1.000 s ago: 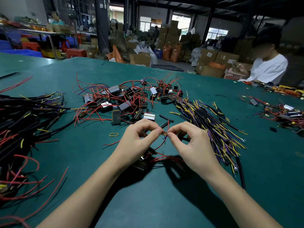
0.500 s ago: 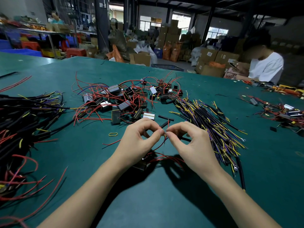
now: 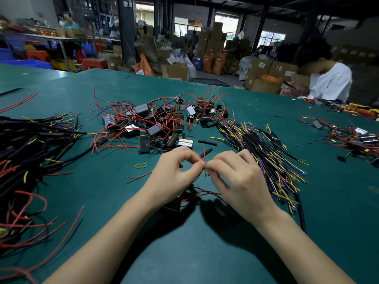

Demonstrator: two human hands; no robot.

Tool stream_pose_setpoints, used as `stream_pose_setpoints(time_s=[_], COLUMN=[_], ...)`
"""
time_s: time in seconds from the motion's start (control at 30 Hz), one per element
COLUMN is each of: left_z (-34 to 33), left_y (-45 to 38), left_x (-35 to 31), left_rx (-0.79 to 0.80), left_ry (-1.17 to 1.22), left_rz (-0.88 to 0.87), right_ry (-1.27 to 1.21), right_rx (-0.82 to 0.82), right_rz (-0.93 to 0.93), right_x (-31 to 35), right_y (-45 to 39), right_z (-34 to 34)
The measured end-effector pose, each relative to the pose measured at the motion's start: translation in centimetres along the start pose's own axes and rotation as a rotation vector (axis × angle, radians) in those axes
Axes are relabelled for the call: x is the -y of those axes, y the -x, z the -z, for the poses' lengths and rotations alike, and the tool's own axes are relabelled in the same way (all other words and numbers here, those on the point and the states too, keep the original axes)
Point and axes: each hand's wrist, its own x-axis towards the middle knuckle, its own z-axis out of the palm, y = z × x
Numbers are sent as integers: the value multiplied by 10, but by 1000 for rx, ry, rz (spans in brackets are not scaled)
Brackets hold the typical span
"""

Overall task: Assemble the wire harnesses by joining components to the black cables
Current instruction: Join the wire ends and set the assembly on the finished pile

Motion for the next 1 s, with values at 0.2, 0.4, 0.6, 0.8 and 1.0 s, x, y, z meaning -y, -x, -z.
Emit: stream_pose_setpoints(time_s=[0.2,0.4,0.6,0.8,1.0], left_z=[1,1,0,0,5], left_y=[0,-1,-1,2,1], left_x=[-3,0,0,0,-1], left_rx=[-8,31,-34,-94,-79], left_ry=[-64,13,-46,-300,-483], left_rz=[-107,4,-69,-214,-375], right_ry=[-417,13,-552,-750,-828], right_rx=[22,-26,71,151,238], right_rz=[-291,74,-456,-690,-764], right_x=[4,1,7,3,2], right_y=[2,-2,-1,-4,-8], right_z=[2,4,7,8,14])
